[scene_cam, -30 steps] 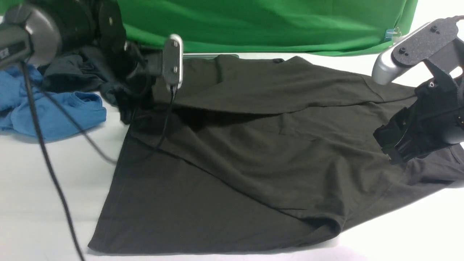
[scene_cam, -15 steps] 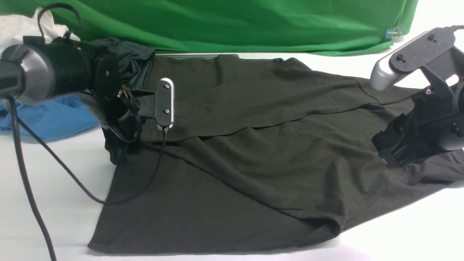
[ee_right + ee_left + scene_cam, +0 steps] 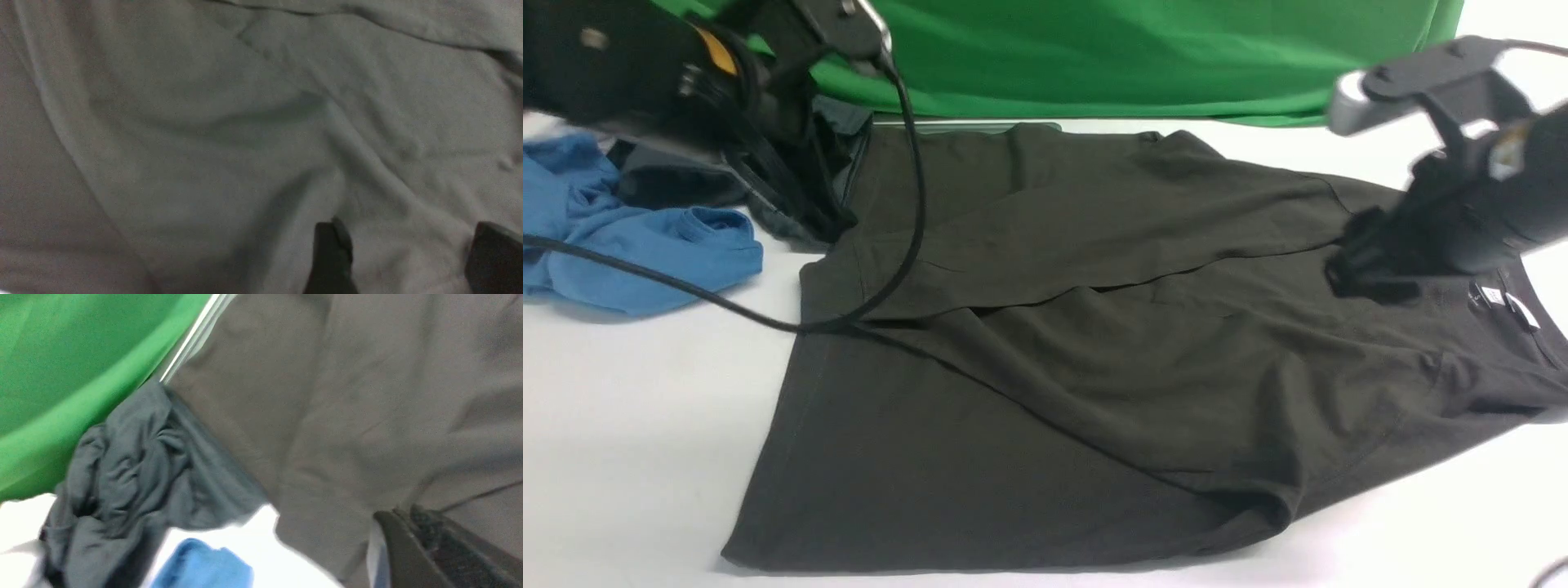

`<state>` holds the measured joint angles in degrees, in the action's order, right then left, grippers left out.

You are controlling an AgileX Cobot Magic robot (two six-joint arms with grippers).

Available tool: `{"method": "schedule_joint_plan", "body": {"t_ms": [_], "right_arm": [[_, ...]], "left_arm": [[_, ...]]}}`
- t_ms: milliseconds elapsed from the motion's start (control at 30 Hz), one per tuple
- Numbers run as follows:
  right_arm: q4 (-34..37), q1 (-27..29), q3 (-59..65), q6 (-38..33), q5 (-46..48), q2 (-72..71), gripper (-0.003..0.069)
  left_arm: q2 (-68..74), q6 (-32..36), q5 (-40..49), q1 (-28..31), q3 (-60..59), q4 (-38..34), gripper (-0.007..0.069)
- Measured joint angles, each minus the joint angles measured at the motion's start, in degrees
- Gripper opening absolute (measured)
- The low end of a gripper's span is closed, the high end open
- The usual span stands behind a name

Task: Fold a long-sleeved shirt on a white desktop.
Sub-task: 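Grasp the near edge of the shirt at its hem and shoulder corners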

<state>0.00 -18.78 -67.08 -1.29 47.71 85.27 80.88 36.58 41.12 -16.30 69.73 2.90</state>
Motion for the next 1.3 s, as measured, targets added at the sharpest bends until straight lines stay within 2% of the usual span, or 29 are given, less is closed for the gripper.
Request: {"method": "schedule_joint_plan", "body": {"t_ms": [133, 300, 367, 467, 600, 667, 733, 833, 967, 1100, 1167, 1200, 1233, 1300], "right_arm": [[0.0, 0.3, -5.4, -3.1, 0.5, 6.4, 0.0459], [0.0, 1.4, -9.2, -4.7, 2.7, 10.4, 0.0459], [0.0, 1.7, -9.6, -4.9, 4.8, 10.6, 0.0450], [0.8, 1.7, -9.7, -5.0, 7.4, 9.9, 0.0417], [2.5, 1.7, -9.7, -5.2, 11.6, 8.0, 0.0339], [2.9, 1.5, -9.7, -5.5, 12.6, 6.4, 0.0316], [3.1, 1.0, -9.7, -5.6, 13.3, 5.0, 0.0311], [3.2, -0.6, -9.7, -5.6, 13.8, 2.7, 0.0307], [3.4, -3.2, -9.7, -5.7, 13.9, -0.8, 0.0307], [3.5, -4.5, -9.7, -5.8, 14.8, -3.7, 0.0307], [3.5, -4.7, -9.7, -5.8, 15.7, -5.0, 0.0307], [3.5, -4.7, -9.7, -5.8, 15.7, -5.1, 0.0307], [3.0, -4.8, -9.7, -5.7, 16.3, -6.3, 0.0307], [1.8, -4.7, -9.2, -4.7, 16.5, -7.1, 0.0307]], "left_arm": [[-5.4, -1.4, 5.6, -4.1, -8.1, -1.4, 0.0017], [-6.8, -0.4, 7.2, -5.8, -18.6, -2.9, 0.0020], [-6.6, 5.5, 5.3, -5.9, -24.9, -5.4, 0.0042], [-6.5, 14.4, -0.1, -5.9, -30.4, -8.5, 0.0104], [-5.1, 24.3, -6.3, -5.9, -36.3, -8.4, 0.0265], [-3.7, 25.4, -8.8, -5.9, -38.3, -5.8, 0.0360], [-2.1, 23.7, -10.6, -5.9, -39.0, -2.6, 0.0412], [0.5, 18.4, -12.2, -5.9, -39.2, 3.3, 0.0443], [2.7, 15.7, -13.4, -6.0, -38.5, 8.2, 0.0426], [3.5, 14.8, -13.5, -6.0, -38.1, 9.8, 0.0345], [3.4, 13.3, -13.1, -6.1, -37.9, 10.1, 0.0248], [3.4, 13.1, -13.0, -6.1, -37.8, 10.1, 0.0224], [3.3, 11.8, -11.4, -6.1, -37.2, 10.1, 0.0122], [2.6, 11.0, -8.6, -6.1, -36.3, 9.9, 0.0052]]}}
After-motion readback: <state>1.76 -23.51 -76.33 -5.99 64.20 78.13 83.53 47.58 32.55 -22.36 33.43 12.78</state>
